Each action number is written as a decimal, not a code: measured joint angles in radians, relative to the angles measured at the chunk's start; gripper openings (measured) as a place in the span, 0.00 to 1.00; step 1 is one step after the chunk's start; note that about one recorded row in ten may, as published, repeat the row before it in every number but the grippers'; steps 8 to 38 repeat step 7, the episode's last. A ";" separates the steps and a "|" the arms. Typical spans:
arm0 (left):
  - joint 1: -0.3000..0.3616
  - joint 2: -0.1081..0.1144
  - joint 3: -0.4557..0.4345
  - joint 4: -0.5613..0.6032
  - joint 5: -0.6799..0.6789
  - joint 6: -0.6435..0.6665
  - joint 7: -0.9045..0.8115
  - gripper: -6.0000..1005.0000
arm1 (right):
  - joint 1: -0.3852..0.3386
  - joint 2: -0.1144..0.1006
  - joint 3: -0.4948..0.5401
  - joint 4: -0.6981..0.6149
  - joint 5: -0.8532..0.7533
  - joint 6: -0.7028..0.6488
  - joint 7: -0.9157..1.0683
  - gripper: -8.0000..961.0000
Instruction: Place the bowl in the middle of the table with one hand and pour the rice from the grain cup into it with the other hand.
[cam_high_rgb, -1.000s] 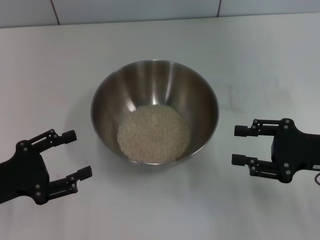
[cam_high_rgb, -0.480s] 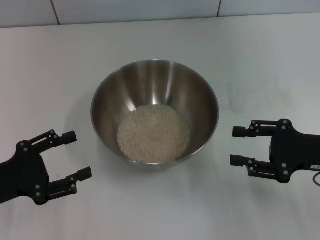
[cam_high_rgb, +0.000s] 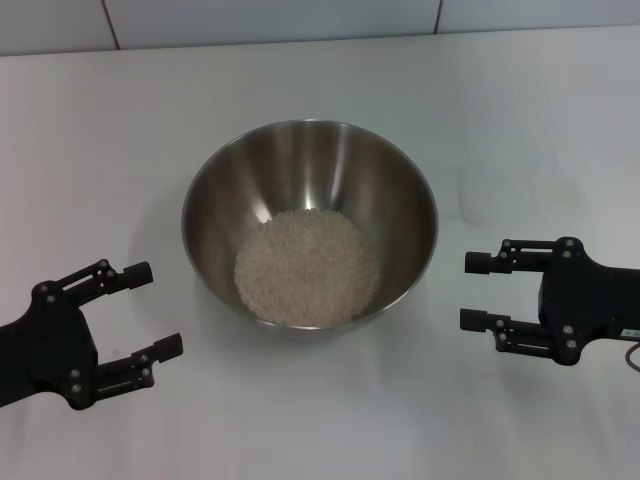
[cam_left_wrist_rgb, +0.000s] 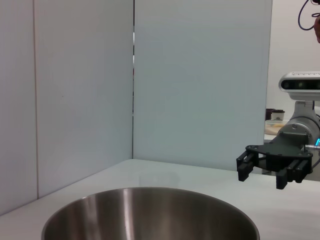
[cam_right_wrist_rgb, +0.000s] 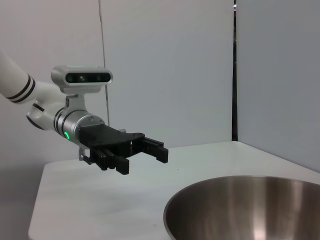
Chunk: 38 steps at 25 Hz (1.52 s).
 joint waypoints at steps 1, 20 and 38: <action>0.000 0.000 0.000 0.000 0.000 0.000 0.000 0.80 | 0.000 0.000 0.000 0.000 0.000 0.000 0.000 0.60; -0.001 -0.001 0.000 0.000 0.000 0.000 0.000 0.80 | 0.000 0.000 0.000 0.000 0.000 0.000 0.000 0.60; -0.001 -0.001 0.000 0.000 0.000 0.000 0.000 0.80 | 0.000 0.000 0.000 0.000 0.000 0.000 0.000 0.60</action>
